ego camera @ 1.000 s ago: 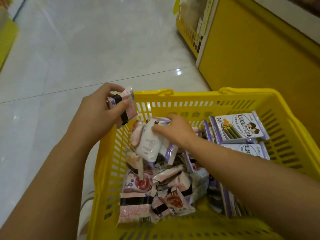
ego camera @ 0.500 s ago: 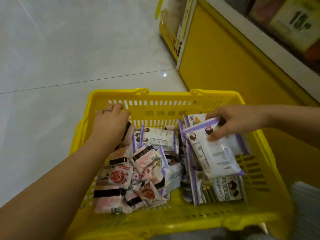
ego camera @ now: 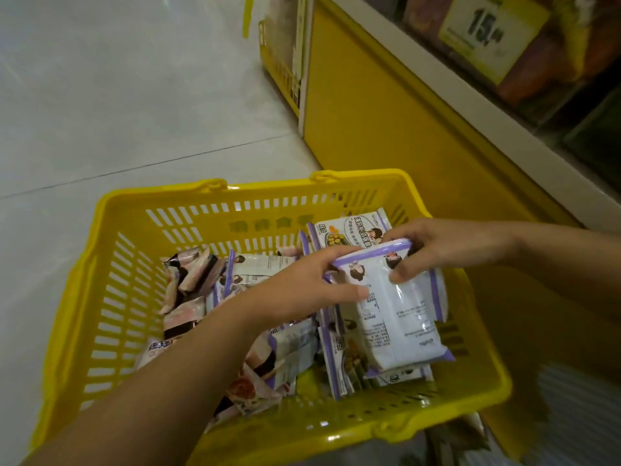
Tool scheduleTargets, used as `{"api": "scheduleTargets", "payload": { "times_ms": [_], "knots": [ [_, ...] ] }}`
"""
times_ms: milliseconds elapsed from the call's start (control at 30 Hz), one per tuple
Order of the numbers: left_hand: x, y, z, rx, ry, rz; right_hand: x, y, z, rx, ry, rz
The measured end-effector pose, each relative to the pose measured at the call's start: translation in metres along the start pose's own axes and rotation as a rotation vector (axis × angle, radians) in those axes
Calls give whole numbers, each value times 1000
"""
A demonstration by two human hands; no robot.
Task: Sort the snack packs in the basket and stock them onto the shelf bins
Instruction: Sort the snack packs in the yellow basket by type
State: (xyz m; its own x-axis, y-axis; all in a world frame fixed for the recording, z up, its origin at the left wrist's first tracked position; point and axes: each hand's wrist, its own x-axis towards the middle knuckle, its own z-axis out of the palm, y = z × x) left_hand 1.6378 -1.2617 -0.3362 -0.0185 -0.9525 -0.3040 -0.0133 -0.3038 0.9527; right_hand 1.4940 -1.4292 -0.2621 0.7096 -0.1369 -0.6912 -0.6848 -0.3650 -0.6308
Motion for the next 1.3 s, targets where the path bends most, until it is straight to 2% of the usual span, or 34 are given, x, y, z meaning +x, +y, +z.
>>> {"api": "scheduleTargets", "payload": {
  "times_ms": [133, 233, 300, 367, 500, 567, 633, 667, 800, 900, 1000, 1100, 1167, 1233, 1300],
  "knots": [
    [0, -1, -4, -11, 88, 5, -2, -10, -6, 16, 7, 2],
    [-6, -7, 5, -79, -79, -126, -2, -5, 0, -78, -72, 110],
    [-10, -17, 19, 10, -160, -193, -1, 2, 9, -246, -109, 159],
    [-12, -25, 31, 162, -179, -205, -1, 6, 12, -285, -103, 169],
    [-9, -20, 32, 519, -197, -193, -4, -3, -1, 69, 135, 82],
    [-9, -12, 22, 696, -180, -231, -2, -14, -10, 119, 293, -5],
    [-9, -9, 12, 780, -194, -321, 3, -23, -13, -112, 411, -98],
    [-10, -10, 9, 804, -220, -365, 7, -26, -11, -254, 406, -133],
    [-15, -19, 14, 830, -291, -446, 32, -31, 15, -577, 126, -70],
    [-15, -26, 19, 757, -295, -452, 56, -28, 31, -784, 50, -27],
    [-15, -32, 29, 700, -254, -426, 68, -17, 39, -963, 129, 17],
    [-14, -42, 49, 529, -119, -367, 71, -2, 43, -1237, 346, -135],
    [-13, -46, 60, 469, -52, -335, 70, 8, 49, -1222, 385, -243],
    [-13, -46, 65, 452, -41, -290, 67, 19, 59, -1130, 264, -242],
    [-15, -42, 56, 437, -150, -278, 63, 30, 67, -1123, 113, -172]
  ]
}}
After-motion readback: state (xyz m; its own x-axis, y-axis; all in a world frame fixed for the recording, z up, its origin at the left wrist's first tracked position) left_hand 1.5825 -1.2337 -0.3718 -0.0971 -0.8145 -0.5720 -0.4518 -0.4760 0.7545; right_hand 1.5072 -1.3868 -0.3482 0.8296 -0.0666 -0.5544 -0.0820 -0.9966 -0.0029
